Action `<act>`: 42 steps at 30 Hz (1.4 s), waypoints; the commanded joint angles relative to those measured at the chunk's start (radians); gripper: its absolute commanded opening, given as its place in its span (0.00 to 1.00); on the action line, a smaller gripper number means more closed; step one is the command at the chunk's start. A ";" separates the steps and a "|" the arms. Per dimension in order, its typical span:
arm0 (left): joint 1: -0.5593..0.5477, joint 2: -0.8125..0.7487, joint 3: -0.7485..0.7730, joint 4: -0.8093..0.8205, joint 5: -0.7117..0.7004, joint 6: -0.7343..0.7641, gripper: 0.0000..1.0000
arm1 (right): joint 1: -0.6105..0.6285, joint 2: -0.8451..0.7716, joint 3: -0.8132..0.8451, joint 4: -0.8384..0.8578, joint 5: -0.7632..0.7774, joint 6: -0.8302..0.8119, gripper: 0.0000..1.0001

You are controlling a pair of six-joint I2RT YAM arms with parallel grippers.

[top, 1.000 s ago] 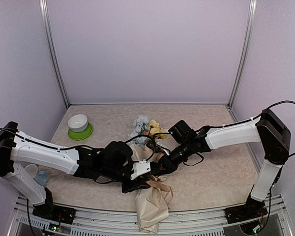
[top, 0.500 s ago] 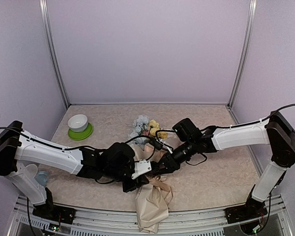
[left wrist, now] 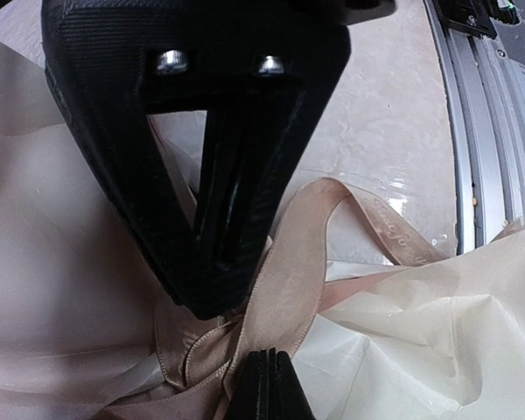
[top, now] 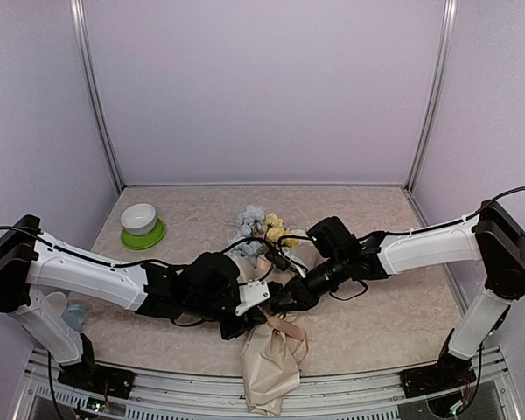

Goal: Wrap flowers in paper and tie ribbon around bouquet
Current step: Cross the half-tied ribbon over the folded bouquet.

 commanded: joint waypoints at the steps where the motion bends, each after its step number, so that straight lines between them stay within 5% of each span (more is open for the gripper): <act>1: 0.003 -0.004 -0.018 0.037 0.028 -0.017 0.00 | 0.009 -0.012 0.008 -0.013 0.072 0.010 0.21; 4: 0.004 -0.022 -0.035 0.044 0.047 -0.014 0.00 | 0.009 -0.033 0.006 -0.028 0.116 0.009 0.28; 30: 0.012 -0.030 -0.069 0.091 0.062 -0.036 0.00 | 0.034 -0.034 0.052 -0.134 0.209 0.011 0.38; 37: 0.011 -0.029 -0.073 0.102 0.056 -0.044 0.00 | 0.063 0.010 0.069 -0.143 0.157 -0.010 0.34; 42: 0.011 -0.028 -0.073 0.102 0.054 -0.043 0.00 | 0.065 0.021 0.075 -0.135 0.140 -0.009 0.11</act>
